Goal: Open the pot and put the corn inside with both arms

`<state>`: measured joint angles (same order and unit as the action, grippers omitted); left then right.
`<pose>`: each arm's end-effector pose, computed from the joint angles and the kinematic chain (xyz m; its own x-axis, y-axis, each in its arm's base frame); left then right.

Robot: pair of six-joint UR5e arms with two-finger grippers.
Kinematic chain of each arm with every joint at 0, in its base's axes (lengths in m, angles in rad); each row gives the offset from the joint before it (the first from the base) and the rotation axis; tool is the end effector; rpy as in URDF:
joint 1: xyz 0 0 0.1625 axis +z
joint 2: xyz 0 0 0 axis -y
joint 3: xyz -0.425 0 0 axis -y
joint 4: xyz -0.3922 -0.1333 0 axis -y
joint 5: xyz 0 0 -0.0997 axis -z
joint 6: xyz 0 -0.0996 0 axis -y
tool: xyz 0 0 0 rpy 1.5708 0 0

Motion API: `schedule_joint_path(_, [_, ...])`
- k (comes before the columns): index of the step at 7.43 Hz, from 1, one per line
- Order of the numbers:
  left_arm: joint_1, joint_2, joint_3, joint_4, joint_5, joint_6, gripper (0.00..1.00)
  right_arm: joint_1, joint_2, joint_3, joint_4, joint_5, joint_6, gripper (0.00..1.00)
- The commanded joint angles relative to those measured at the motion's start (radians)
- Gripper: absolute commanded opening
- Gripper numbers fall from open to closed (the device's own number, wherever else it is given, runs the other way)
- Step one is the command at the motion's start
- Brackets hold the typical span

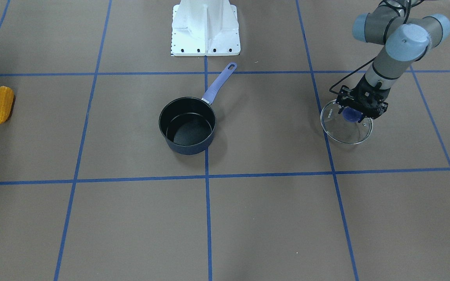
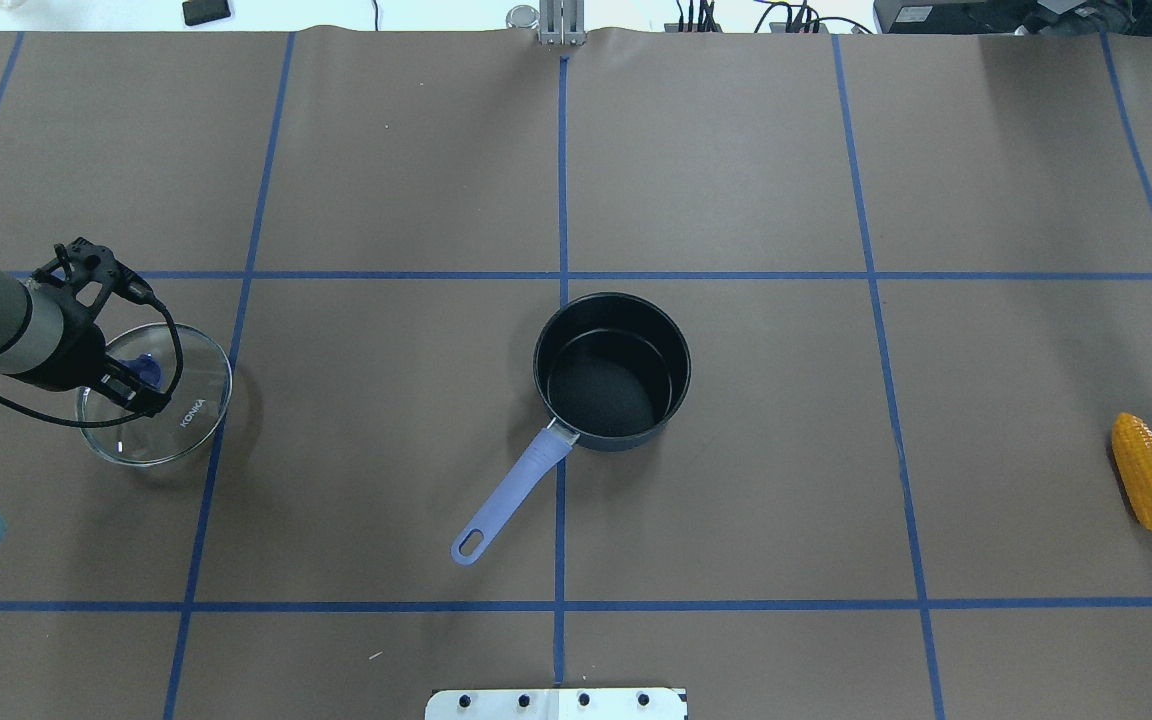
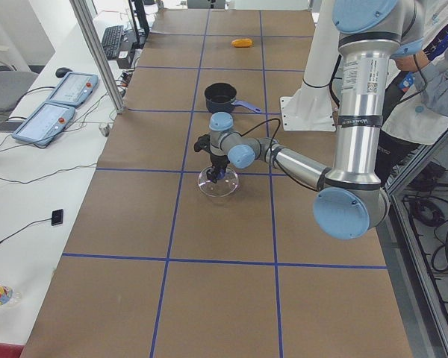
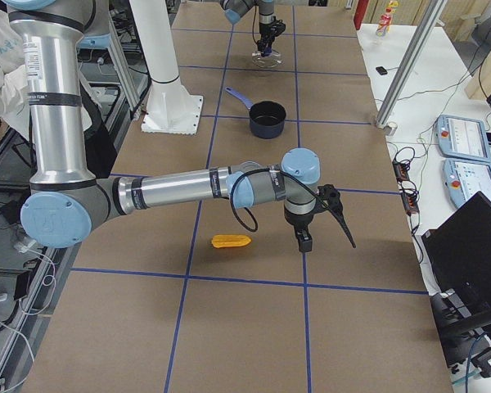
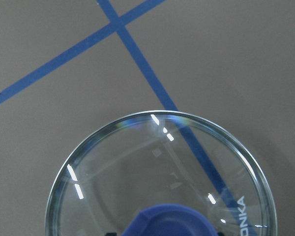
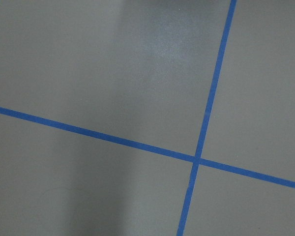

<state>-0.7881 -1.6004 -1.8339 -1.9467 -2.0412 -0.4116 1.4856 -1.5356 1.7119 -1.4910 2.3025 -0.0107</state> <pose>0.3052 -0.4318 0.4820 0.6190 0.5361 -0.5740 -0.3336 0.8411 0.4258 0.0226 -0.5201 0.5649 0.7260 -0.2422 0.6436 0.0901 0.9613 0.2602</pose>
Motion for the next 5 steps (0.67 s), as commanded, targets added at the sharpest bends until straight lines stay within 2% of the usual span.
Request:
schedule_joint_path(1, [0.000,0.002,0.019,-0.017,0.001,0.004,0.77,-0.001,0.000,0.000,0.000,0.000,0.000,1.00])
schedule_joint_path(2, [0.000,0.002,0.018,-0.017,0.001,0.016,0.97,-0.002,0.000,0.000,0.000,0.000,0.000,1.00])
schedule_joint_path(4, [-0.003,0.001,0.012,-0.015,0.001,0.014,0.98,-0.002,0.000,0.000,0.000,0.000,0.002,1.00])
schedule_joint_path(5, [-0.060,-0.012,0.004,0.005,-0.029,0.016,0.98,-0.002,0.002,0.003,0.000,0.001,0.003,1.00])
